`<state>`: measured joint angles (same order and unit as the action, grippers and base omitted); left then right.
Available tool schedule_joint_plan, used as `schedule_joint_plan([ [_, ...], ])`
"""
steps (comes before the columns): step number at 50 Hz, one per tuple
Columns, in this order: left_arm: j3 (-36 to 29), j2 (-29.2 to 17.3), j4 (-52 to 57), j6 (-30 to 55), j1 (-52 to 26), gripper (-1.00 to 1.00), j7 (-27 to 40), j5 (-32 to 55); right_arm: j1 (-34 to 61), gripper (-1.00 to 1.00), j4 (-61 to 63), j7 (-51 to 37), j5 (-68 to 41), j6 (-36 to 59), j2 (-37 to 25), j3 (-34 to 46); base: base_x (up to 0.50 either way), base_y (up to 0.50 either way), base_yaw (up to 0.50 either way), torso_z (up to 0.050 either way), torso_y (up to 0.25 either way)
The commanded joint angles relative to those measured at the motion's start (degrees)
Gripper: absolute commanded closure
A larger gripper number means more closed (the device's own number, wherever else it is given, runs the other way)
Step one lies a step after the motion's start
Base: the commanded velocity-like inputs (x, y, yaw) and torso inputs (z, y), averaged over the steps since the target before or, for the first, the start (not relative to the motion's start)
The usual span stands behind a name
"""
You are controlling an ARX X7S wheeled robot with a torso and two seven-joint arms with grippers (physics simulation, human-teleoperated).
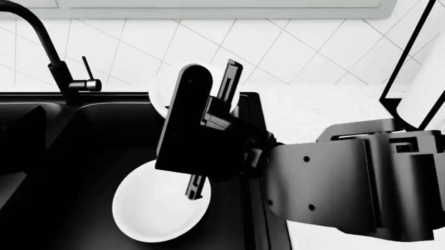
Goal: Stack the bowls in the sink.
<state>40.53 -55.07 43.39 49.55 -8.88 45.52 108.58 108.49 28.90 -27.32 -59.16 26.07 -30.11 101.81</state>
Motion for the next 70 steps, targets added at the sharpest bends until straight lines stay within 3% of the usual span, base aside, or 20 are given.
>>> schedule_joint_plan([
  [1, 1.3, -0.1, 0.2, 0.2, 0.7, -1.00, 0.2, 0.5, -0.2, 1.00, -1.1, 1.0, 1.0, -0.1, 1.3, -0.9, 0.00, 0.00, 0.00, 0.000, 0.000],
  [19, 5.4, -0.1, 0.9, 0.7, 2.8, -1.00, 1.3, 2.3, -2.3, 1.00, -4.9, 7.3, 5.2, -5.1, 4.7, -1.1, 0.00, 0.00, 0.00, 0.000, 0.001],
  [45, 4.7, 0.3, 0.7, 1.0, 3.1, -1.00, 1.5, 1.2, -8.3, 1.00, -19.7, 14.8, 10.7, -11.8, 9.5, -0.4, 0.00, 0.00, 0.00, 0.000, 0.000],
  [70, 4.5, 0.2, 0.7, 1.0, 3.2, -1.00, 1.7, 1.1, -12.0, 1.00, -23.7, 17.5, 13.2, -14.7, 13.3, 0.2, 0.00, 0.00, 0.00, 0.000, 0.000],
])
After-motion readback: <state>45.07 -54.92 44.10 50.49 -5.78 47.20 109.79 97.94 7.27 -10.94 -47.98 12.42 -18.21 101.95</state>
